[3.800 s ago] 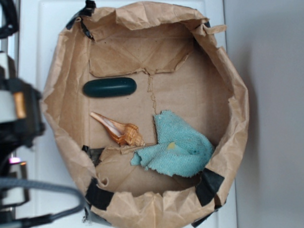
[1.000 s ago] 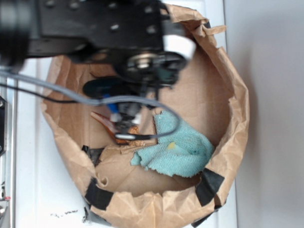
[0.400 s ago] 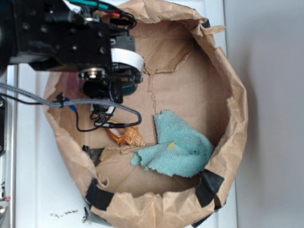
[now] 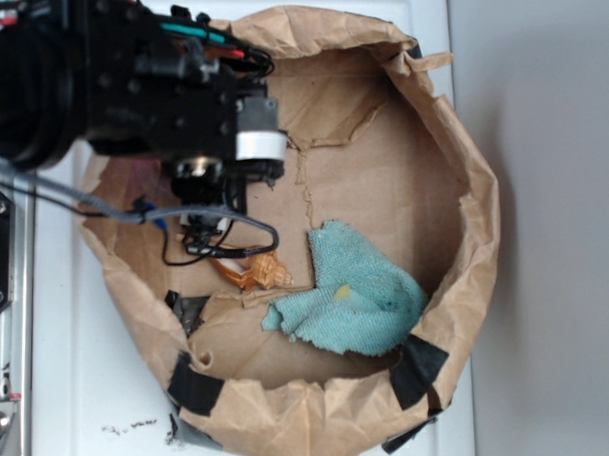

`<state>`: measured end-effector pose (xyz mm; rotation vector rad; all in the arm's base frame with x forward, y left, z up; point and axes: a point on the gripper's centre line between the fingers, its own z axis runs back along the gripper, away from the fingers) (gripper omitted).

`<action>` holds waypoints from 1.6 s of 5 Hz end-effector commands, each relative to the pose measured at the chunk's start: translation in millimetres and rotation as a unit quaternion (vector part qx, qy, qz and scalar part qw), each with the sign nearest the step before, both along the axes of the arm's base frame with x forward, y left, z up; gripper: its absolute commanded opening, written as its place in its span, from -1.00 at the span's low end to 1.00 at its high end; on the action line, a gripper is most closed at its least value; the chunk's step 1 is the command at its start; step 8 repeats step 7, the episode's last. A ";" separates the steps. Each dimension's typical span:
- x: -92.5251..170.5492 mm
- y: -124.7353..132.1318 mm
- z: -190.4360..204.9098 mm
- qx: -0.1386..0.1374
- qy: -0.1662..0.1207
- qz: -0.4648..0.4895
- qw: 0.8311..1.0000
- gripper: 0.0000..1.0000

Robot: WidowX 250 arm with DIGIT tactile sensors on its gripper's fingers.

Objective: Grab the plastic pickle.

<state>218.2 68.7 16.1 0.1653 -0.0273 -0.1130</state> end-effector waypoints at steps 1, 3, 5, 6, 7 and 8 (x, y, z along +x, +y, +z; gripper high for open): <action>-8.5 -9.0 48.6 -0.039 0.008 0.001 0.999 -1.00; -13.3 -36.6 114.4 -0.093 0.012 0.016 0.995 -1.00; -16.3 -47.5 137.3 -0.108 0.001 0.019 0.994 -1.00; -14.1 -48.3 138.3 -0.112 0.001 0.023 0.993 -1.00; -12.4 -53.3 141.1 -0.115 -0.022 0.042 0.992 -1.00; -12.4 -53.3 141.1 -0.115 -0.022 0.042 0.992 -1.00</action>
